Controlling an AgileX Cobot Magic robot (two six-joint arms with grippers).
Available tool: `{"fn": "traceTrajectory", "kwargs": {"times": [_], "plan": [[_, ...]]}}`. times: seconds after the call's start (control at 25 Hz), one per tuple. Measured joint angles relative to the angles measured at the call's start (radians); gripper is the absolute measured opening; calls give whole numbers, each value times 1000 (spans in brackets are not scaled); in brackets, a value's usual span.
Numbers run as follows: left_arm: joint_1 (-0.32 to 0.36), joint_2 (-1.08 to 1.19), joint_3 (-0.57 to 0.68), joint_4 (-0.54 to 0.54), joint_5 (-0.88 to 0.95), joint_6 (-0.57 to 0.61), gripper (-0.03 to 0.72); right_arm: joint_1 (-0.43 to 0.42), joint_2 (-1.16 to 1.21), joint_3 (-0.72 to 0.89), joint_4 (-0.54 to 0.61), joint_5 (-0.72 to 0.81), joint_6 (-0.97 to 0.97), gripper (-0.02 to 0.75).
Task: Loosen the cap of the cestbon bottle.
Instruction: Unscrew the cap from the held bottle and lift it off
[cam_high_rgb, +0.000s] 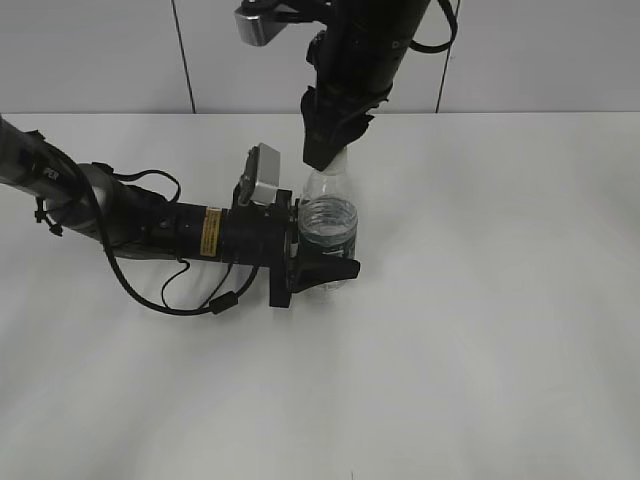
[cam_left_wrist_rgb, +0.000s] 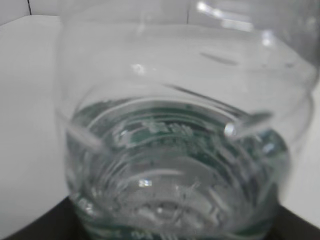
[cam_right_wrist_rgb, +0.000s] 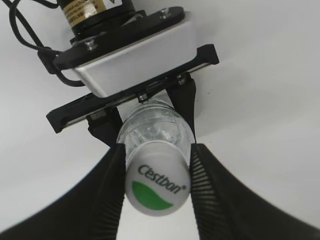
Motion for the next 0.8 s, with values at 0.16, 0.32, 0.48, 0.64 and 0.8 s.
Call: {"fn": "traceTrajectory", "kwargs": {"times": [0.16, 0.32, 0.48, 0.64, 0.8], "plan": [[0, 0, -1, 5, 1, 0, 410, 0, 0, 0, -6, 1, -98, 302], [0, 0, -4, 15, 1, -1, 410, 0, -1, 0, -7, 6, -207, 302], [0, 0, -6, 15, 1, -3, 410, 1, -2, 0, -18, 9, -315, 302], [0, 0, -6, 15, 1, -4, 410, 3, -3, 0, -27, 12, -438, 302], [0, 0, -6, 15, 1, -4, 410, 5, -3, 0, -29, 14, -547, 302]]}}
